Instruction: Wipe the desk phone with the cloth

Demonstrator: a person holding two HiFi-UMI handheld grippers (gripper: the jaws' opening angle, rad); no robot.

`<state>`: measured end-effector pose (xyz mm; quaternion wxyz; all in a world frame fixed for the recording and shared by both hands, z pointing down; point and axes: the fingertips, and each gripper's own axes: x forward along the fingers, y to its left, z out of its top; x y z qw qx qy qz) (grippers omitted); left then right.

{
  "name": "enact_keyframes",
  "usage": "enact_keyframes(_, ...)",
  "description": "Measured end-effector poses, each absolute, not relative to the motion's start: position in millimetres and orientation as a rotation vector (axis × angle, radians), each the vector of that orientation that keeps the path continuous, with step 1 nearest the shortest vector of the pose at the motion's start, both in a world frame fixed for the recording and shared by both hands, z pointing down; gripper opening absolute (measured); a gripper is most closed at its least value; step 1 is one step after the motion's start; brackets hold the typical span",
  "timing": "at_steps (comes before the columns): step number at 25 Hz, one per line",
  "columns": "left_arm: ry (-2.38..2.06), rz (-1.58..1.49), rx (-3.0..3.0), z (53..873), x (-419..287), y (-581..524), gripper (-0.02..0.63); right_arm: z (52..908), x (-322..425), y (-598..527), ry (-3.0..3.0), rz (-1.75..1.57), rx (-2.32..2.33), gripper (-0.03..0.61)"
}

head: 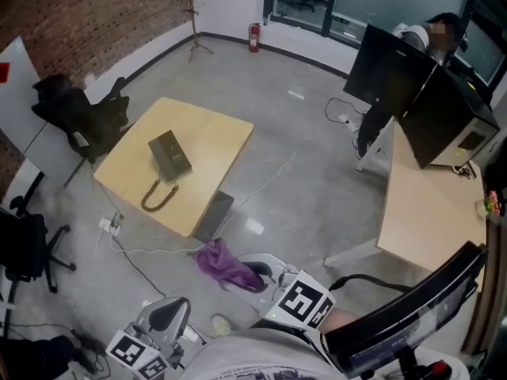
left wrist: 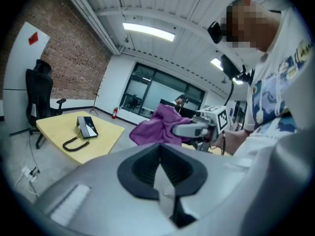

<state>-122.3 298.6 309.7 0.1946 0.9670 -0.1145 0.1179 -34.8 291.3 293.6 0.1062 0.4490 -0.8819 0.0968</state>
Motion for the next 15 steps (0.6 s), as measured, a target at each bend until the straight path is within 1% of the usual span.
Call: enact_keyframes(15, -0.273, 0.323, 2.714, 314.8, -163.7, 294.2, 0.005, 290.2, -79.3, 291.8, -2.567, 0.257, 1.346, 0.121)
